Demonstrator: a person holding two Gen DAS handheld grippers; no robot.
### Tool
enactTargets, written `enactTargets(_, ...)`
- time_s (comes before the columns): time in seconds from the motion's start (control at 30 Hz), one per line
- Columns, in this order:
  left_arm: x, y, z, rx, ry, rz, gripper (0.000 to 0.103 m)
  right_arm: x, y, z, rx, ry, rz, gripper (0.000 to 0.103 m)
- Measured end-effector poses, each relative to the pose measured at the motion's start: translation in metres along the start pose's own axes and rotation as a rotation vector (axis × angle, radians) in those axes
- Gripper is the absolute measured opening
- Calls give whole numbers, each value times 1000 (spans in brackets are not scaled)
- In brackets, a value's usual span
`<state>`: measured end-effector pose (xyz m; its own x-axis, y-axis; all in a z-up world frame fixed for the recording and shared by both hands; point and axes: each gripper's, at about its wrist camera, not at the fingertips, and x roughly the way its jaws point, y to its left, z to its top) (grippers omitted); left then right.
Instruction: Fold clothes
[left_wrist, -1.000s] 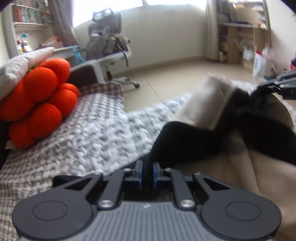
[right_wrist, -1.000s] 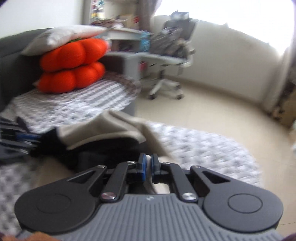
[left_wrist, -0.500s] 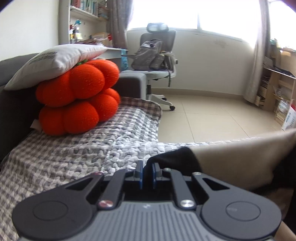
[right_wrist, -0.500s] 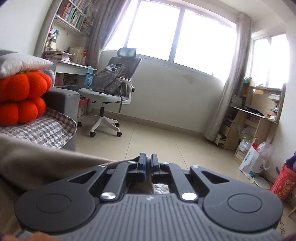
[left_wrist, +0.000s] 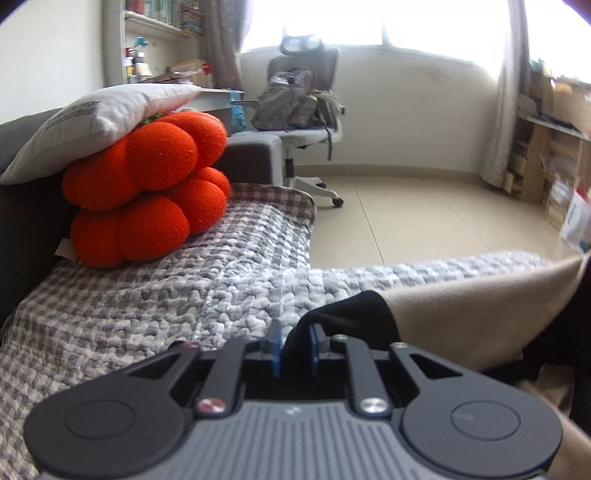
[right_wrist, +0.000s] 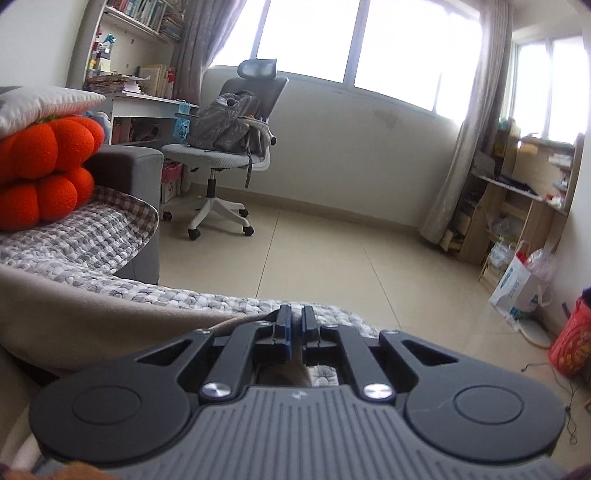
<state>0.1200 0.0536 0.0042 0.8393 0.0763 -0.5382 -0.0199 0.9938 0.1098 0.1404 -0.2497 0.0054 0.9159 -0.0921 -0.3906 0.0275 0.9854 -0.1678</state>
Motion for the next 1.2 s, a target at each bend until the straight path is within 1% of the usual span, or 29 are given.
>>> enactTargets(0.07,2,-5,-3,50,6,22,45,4,1,-1,-1,34,7,7)
enactTargets(0.13,5,-8,-7,93,11,39,48,7,3,-4,-22,58,13,9)
enactTargets(0.2,8,-6,-8,91,28,36,55,0,9,-8,-69,37,29,15)
enactTargets(0.23,10,-5,-9,90,34,33,57,-4,12,-8,-80,26,55,16)
enactTargets(0.27,12,-5,-9,90,42,32,61,-9,14,-8,-92,15,82,19)
enactTargets(0.3,13,-5,-11,98,50,33,65,-13,17,-7,-104,5,110,37)
enactTargets(0.33,15,-7,-12,113,59,37,67,-16,20,-7,-113,-1,152,52)
enactTargets(0.37,16,-9,-14,135,64,45,73,-20,24,-9,-131,-8,192,75)
enactTargets(0.4,18,-11,-16,154,70,53,79,-23,30,-10,-163,-13,233,79)
enactTargets(0.47,21,-12,-20,173,84,65,82,-26,41,-16,-238,12,298,79)
enactTargets(0.53,25,-13,-23,192,98,77,82,-23,54,-25,-313,68,345,79)
enactTargets(0.57,27,-13,-25,201,106,82,82,-20,58,-30,-350,87,340,75)
enactTargets(0.63,30,-15,-28,220,120,88,82,-13,66,-38,-415,126,311,57)
enactTargets(0.67,32,-16,-29,232,127,92,82,-12,64,-38,-410,126,290,29)
enactTargets(0.7,33,-17,-31,243,134,101,82,-11,61,-38,-405,126,269,11)
enactTargets(0.73,35,-18,-32,250,144,111,82,-10,59,-37,-400,126,248,11)
enactTargets(0.77,37,-17,-34,256,153,121,79,-9,57,-37,-395,126,227,9)
enactTargets(0.8,37,-15,-34,249,161,123,61,-7,54,-37,-390,126,207,8)
enactTargets(0.83,37,-11,-32,220,167,110,49,-6,52,-36,-385,125,186,7)
enactTargets(0.87,36,-7,-30,191,172,96,29,-11,48,-33,-378,94,153,7)
enactTargets(0.9,35,-3,-29,164,175,84,17,-16,45,-30,-368,58,115,6)
enactTargets(0.97,30,2,-24,129,156,80,16,-26,37,-23,-348,-14,38,6)
enactTargets(1.1,17,5,-19,96,116,92,14,-39,17,-15,-268,-127,-67,6)
enactTargets(1.2,11,5,-15,77,90,97,14,-45,9,-13,-237,-217,-151,6)
